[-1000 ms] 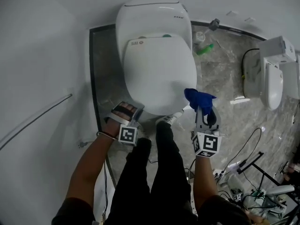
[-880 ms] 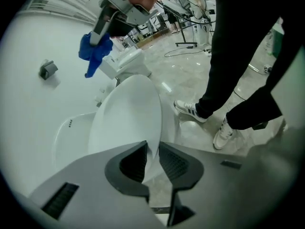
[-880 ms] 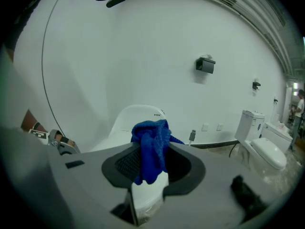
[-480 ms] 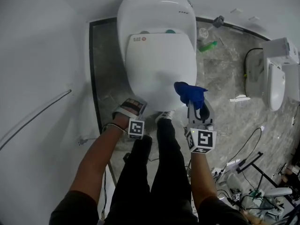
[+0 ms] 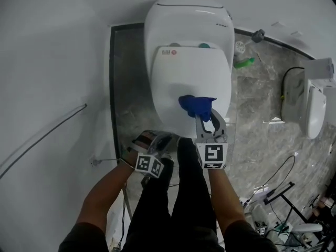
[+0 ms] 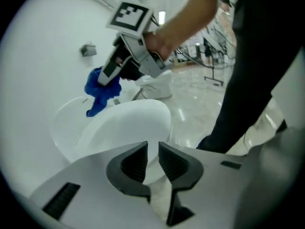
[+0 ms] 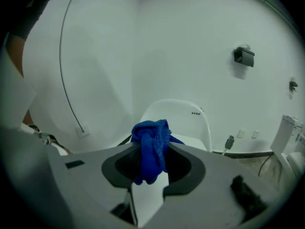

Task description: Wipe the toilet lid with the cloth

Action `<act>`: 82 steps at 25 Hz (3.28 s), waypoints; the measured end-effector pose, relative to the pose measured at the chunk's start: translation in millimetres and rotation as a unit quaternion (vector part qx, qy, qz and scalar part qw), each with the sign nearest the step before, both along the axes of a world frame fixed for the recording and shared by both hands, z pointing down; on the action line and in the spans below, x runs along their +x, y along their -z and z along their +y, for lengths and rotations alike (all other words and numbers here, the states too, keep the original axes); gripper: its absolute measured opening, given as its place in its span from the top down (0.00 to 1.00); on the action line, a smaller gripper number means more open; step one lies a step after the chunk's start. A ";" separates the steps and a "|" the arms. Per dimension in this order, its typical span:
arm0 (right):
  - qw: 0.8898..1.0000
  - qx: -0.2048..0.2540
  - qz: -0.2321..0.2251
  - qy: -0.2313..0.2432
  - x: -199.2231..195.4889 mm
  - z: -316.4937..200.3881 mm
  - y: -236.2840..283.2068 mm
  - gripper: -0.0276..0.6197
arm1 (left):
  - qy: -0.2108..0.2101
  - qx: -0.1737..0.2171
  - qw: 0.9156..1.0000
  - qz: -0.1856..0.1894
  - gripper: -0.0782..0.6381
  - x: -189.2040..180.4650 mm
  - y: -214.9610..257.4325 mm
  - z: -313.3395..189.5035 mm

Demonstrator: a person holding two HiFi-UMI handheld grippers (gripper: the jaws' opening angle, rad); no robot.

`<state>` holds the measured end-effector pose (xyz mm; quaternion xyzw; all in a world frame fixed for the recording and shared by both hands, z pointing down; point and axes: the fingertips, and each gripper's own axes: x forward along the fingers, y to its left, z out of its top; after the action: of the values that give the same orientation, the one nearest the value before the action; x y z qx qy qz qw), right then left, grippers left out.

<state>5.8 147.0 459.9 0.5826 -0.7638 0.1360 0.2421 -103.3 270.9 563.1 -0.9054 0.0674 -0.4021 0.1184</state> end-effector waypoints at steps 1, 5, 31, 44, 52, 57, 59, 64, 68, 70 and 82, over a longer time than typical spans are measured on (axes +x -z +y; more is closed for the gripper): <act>1.000 0.000 -0.002 0.013 -7.1 -11.8 -2.1 0.78 | 0.043 -0.033 0.998 0.025 0.80 -0.2 9.6 -6.4; 0.999 -0.010 -0.027 0.032 -26.1 -60.2 -18.0 0.78 | 0.233 -0.118 0.959 0.107 0.88 -8.7 39.2 -67.0; 0.988 -0.113 0.070 0.076 -41.1 -217.9 -120.6 0.78 | 0.513 -0.146 0.833 0.146 0.88 -41.7 19.6 -293.9; 0.989 -0.068 0.075 -0.104 140.3 -192.0 -123.1 0.78 | 0.468 -0.165 0.855 0.151 0.88 42.0 19.1 -302.6; 0.986 -0.062 0.054 -0.147 173.2 -182.8 -115.4 0.78 | 0.476 -0.164 0.848 0.168 0.88 48.7 31.0 -305.1; 0.998 0.014 0.028 -0.057 77.3 -192.9 -62.3 0.78 | 0.494 -0.130 0.844 0.164 0.88 8.4 38.3 -301.2; 1.000 0.009 0.011 -0.018 30.8 -192.1 -57.5 0.78 | 0.506 -0.116 0.839 0.162 0.88 -10.8 42.5 -299.5; 0.998 -0.049 -0.025 0.036 -57.0 -173.1 -79.9 0.78 | 0.549 -0.123 0.810 0.165 0.88 -56.5 34.2 -285.6; 0.993 -0.089 0.017 0.080 -97.6 -153.4 -109.5 0.78 | 0.571 -0.143 0.792 0.163 0.88 -81.3 18.4 -269.9; 0.989 -0.100 0.048 0.094 -105.9 -148.1 -121.3 0.78 | 0.573 -0.147 0.791 0.156 0.88 -87.8 11.7 -262.2; 0.995 -0.096 0.042 -0.003 -32.2 -152.1 -119.4 0.78 | 0.531 -0.164 0.819 0.145 0.88 -34.5 5.2 -263.0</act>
<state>-26.4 -5.1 579.4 0.5645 -0.7346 0.1847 0.3280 -137.8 8.0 557.8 -0.7832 0.4867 -0.2722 -0.2751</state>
